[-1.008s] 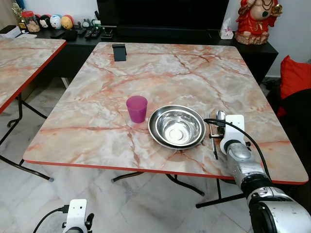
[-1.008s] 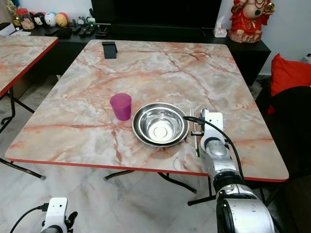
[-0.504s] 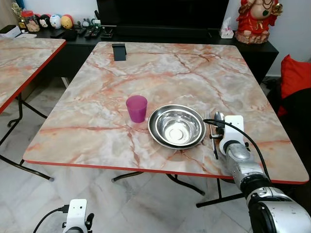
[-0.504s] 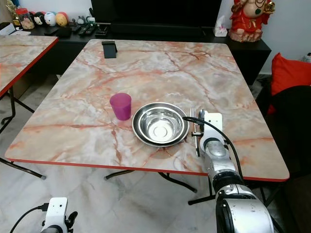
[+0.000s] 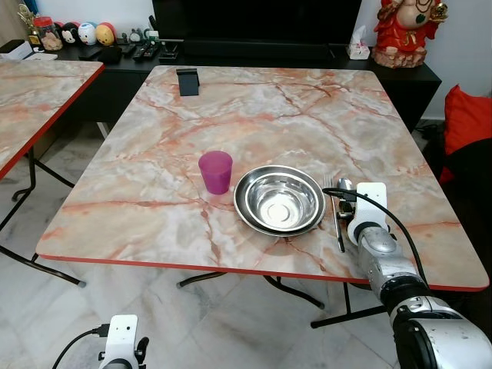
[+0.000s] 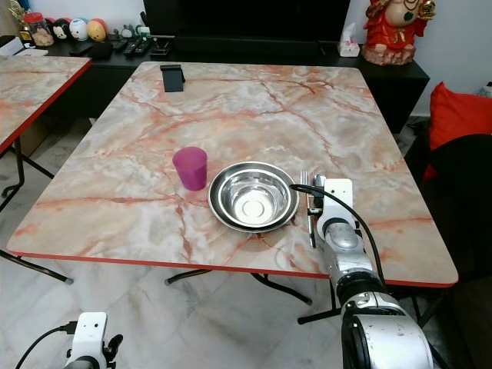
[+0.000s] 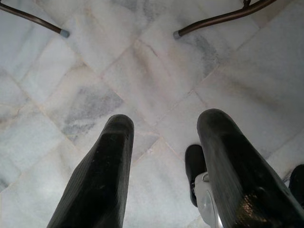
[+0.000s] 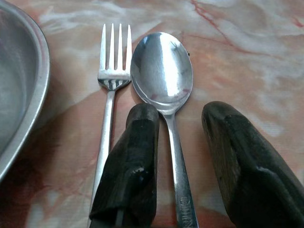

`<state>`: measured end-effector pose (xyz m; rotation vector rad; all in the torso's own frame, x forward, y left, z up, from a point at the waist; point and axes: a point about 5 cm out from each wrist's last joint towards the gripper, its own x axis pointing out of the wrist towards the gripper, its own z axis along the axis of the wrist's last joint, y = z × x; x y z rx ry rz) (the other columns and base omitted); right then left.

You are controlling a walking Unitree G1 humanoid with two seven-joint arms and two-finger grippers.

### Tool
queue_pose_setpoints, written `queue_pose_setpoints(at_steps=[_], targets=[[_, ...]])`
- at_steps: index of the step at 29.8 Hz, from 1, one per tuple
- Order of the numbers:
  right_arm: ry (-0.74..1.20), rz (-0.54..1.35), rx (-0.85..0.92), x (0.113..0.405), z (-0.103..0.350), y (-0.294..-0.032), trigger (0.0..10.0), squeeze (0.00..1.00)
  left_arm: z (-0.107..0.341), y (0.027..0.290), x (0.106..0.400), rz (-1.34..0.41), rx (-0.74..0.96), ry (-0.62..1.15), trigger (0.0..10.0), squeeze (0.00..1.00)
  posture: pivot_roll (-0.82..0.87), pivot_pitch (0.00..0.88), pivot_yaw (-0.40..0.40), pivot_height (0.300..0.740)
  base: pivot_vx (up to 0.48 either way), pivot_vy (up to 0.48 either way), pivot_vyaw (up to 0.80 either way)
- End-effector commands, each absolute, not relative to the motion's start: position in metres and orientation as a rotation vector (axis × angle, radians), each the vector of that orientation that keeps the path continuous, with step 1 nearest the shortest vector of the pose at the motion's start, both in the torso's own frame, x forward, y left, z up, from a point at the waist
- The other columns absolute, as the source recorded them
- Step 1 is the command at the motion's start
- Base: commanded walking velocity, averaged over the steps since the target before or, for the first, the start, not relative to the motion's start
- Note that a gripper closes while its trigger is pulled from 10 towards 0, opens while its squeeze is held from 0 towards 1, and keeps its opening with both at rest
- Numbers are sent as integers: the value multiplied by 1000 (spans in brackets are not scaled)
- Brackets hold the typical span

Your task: Setting the table

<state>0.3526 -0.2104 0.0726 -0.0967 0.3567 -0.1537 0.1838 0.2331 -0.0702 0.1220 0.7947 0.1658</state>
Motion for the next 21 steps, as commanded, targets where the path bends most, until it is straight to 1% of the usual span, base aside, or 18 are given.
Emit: queue_pose_setpoints(at_steps=[1,6,9,11,12,16,18,20,21], targets=[[319,-155,-81,357,79,-208,10000,0,-72,234,182,164,122,815,10000,0,6,6,-1,740,0,0,0],[258,-174,-67,359,87,-209,10000,0,-72,234,182,163,122,814,10000,0,7,7,0,740,0,0,0],[172,-207,-68,361,97,-214,10000,0,-72,234,182,163,121,813,10000,0,7,7,0,740,0,0,0],[76,-243,-77,361,108,-218,10000,0,-72,233,182,162,121,813,10000,0,7,7,0,740,0,0,0],[-23,-293,-100,359,119,-224,10000,0,-72,233,182,162,121,812,10000,0,4,10,-2,740,0,0,0],[-156,-386,-114,352,134,-236,10000,0,-72,233,182,162,120,812,10000,0,0,11,-3,740,0,0,0],[-213,-463,-198,344,140,-247,10000,0,-72,233,181,162,120,813,10000,0,-10,10,-3,740,0,0,0],[-243,-585,-284,331,143,-266,10000,0,-72,233,181,159,121,814,10000,0,-14,11,-4,740,0,0,0],[-232,-708,-309,318,140,-285,10000,0,-72,232,181,158,121,816,10000,0,-18,11,-5,740,0,0,0]])
